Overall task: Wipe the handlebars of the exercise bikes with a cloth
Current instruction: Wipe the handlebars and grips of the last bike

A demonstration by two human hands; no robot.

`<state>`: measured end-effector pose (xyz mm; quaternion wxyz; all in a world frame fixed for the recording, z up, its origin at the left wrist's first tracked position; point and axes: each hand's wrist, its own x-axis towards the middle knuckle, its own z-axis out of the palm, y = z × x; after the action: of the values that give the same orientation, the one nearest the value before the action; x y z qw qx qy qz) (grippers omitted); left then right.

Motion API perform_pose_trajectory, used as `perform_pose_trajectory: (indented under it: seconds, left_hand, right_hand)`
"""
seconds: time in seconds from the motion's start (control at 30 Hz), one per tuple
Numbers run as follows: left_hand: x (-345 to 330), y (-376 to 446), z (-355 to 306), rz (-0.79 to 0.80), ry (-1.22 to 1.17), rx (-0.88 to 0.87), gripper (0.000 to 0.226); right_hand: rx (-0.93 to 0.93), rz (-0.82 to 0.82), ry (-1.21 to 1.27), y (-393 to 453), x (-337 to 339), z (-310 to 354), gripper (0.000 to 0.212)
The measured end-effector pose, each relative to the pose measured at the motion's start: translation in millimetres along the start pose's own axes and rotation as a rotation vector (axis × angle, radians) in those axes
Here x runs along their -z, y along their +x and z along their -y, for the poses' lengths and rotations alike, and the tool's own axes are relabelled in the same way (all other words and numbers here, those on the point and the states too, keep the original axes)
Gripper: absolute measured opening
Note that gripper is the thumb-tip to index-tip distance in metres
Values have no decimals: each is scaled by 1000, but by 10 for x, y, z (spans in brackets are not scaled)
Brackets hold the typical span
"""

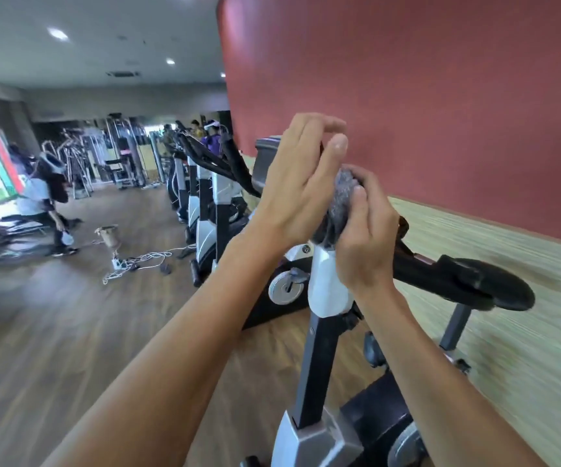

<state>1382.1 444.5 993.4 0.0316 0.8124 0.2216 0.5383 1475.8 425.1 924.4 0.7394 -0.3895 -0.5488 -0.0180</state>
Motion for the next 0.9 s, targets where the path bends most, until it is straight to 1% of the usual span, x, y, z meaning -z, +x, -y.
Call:
perform_pose_trajectory:
  seconds: [0.1, 0.13, 0.2, 0.23, 0.3, 0.37, 0.5, 0.6, 0.67, 0.77, 0.83, 0.9]
  left_hand:
    - [141, 10, -87, 86, -103, 93, 42]
    - [168, 12, -116, 102, -140, 120, 45]
    - [189, 3, -150, 120, -196, 158, 45]
    - [188, -2, -158, 121, -190, 168, 43]
    - [176, -14, -159, 118, -149, 172, 48]
    - [158, -23, -159, 105, -154, 173, 54]
    - [140, -19, -150, 119, -145, 172, 65]
    - [133, -2, -134, 139, -163, 180, 79]
    - [125, -15, -130, 124, -155, 153, 88]
    - [114, -22, -97, 107, -136, 133, 86]
    - [115, -30, -66, 109, -89, 97, 85]
    - [118, -35, -29, 140, -49, 68, 83]
  right_hand:
    - [24, 1, -143, 94, -95, 99, 47]
    - [46, -10, -167, 149, -124, 116, 49]
    - [142, -16, -205, 274, -182, 128, 47]
    - [188, -21, -239, 323, -213, 128, 45]
    - [239, -25, -283, 321, -226, 71, 40]
    - [271, 4, -303, 191, -110, -88, 38]
    - [379, 51, -478, -145, 263, -430, 40]
    - [371, 77, -477, 32, 138, -329, 44]
    - [381, 89, -438, 262, -55, -157, 39]
    - [359, 45, -365, 324, -156, -115, 30]
    - [303, 56, -320, 148, -16, -226, 32]
    - [328, 87, -428, -66, 194, -389, 37]
